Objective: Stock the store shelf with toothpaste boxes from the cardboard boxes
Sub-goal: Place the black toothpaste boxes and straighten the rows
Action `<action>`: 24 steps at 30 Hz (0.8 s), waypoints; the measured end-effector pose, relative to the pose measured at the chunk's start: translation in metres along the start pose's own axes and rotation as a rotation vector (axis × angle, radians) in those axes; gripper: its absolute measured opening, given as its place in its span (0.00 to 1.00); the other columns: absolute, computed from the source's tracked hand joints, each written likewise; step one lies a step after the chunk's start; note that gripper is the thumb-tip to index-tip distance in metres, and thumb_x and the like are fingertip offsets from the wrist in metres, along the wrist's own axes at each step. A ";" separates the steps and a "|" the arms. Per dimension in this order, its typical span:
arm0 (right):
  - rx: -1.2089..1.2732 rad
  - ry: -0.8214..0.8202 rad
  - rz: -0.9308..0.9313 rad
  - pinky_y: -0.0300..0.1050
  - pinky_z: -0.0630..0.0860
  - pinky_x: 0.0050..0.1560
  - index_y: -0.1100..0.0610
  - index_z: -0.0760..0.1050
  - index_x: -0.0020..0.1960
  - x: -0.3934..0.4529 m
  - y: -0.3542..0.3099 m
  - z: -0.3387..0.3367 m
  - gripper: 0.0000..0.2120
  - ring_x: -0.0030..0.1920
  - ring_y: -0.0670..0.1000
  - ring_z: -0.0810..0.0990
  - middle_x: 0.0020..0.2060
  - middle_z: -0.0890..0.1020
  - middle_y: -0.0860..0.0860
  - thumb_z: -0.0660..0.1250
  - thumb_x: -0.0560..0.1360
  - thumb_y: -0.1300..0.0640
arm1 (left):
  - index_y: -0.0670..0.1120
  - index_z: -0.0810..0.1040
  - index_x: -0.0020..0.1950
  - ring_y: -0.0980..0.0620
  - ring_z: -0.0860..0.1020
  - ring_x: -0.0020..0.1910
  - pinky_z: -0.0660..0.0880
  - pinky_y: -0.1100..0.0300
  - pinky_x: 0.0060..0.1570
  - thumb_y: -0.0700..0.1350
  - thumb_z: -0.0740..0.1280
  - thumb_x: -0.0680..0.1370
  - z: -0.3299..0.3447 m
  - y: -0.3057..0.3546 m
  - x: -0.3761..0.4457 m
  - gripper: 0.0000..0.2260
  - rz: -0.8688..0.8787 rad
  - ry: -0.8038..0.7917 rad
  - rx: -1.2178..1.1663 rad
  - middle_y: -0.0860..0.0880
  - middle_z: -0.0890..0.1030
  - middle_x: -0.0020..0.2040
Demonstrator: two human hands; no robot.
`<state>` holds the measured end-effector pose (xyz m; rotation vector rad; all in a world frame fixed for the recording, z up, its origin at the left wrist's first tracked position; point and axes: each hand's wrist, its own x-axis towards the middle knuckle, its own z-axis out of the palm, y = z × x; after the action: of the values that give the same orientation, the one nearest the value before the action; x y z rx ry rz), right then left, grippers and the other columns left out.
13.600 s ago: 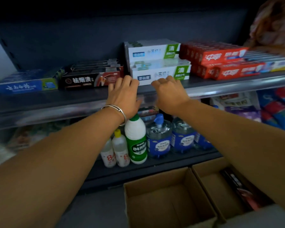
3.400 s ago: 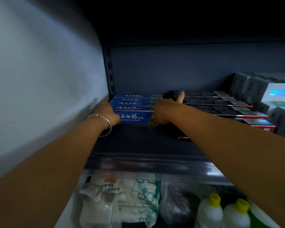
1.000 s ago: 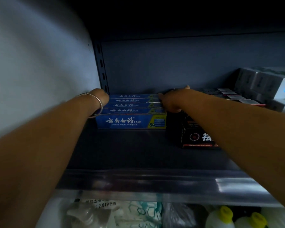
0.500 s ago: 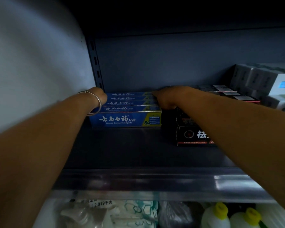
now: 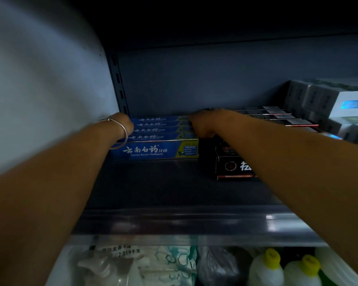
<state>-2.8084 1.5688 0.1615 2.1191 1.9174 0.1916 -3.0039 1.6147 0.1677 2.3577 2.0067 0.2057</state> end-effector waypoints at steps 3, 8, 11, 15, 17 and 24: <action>0.000 0.022 -0.015 0.55 0.70 0.63 0.58 0.70 0.65 -0.003 -0.001 -0.001 0.17 0.60 0.57 0.73 0.63 0.72 0.55 0.59 0.76 0.62 | 0.34 0.73 0.64 0.44 0.74 0.58 0.69 0.57 0.61 0.36 0.52 0.81 -0.004 0.003 -0.010 0.16 -0.024 -0.005 -0.031 0.38 0.74 0.63; -0.014 0.007 -0.006 0.54 0.71 0.63 0.60 0.66 0.70 -0.006 -0.002 -0.003 0.20 0.60 0.57 0.73 0.64 0.72 0.57 0.57 0.78 0.61 | 0.33 0.73 0.63 0.44 0.73 0.52 0.70 0.55 0.59 0.36 0.53 0.81 -0.001 0.000 -0.007 0.15 0.021 -0.005 0.014 0.39 0.75 0.48; -0.032 0.012 0.013 0.56 0.68 0.66 0.61 0.56 0.75 -0.009 -0.002 -0.004 0.26 0.66 0.59 0.69 0.69 0.67 0.58 0.56 0.79 0.61 | 0.33 0.73 0.62 0.43 0.74 0.55 0.70 0.54 0.60 0.37 0.53 0.81 0.001 -0.002 -0.005 0.15 0.029 0.019 0.006 0.38 0.76 0.53; -0.068 0.043 0.005 0.58 0.67 0.66 0.61 0.61 0.73 -0.022 0.002 -0.007 0.24 0.67 0.59 0.69 0.69 0.68 0.57 0.57 0.77 0.62 | 0.32 0.74 0.60 0.42 0.74 0.52 0.71 0.53 0.57 0.36 0.55 0.80 -0.001 0.003 -0.009 0.13 0.051 0.077 0.005 0.38 0.75 0.53; -0.068 0.076 -0.009 0.58 0.69 0.65 0.61 0.67 0.68 -0.034 0.008 -0.011 0.19 0.63 0.59 0.71 0.65 0.71 0.56 0.57 0.77 0.64 | 0.33 0.72 0.64 0.40 0.74 0.60 0.69 0.53 0.60 0.36 0.56 0.80 -0.003 0.010 -0.014 0.14 0.048 0.106 -0.029 0.36 0.74 0.62; -0.116 0.098 -0.061 0.49 0.68 0.66 0.60 0.69 0.69 -0.079 0.042 -0.011 0.19 0.64 0.56 0.72 0.66 0.72 0.57 0.55 0.79 0.59 | 0.43 0.66 0.72 0.41 0.69 0.67 0.66 0.55 0.66 0.35 0.60 0.78 -0.005 0.054 -0.055 0.22 0.190 0.196 -0.209 0.41 0.68 0.70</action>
<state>-2.7805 1.4882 0.1913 2.0084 1.9709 0.3903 -2.9599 1.5516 0.1745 2.4717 1.7277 0.6430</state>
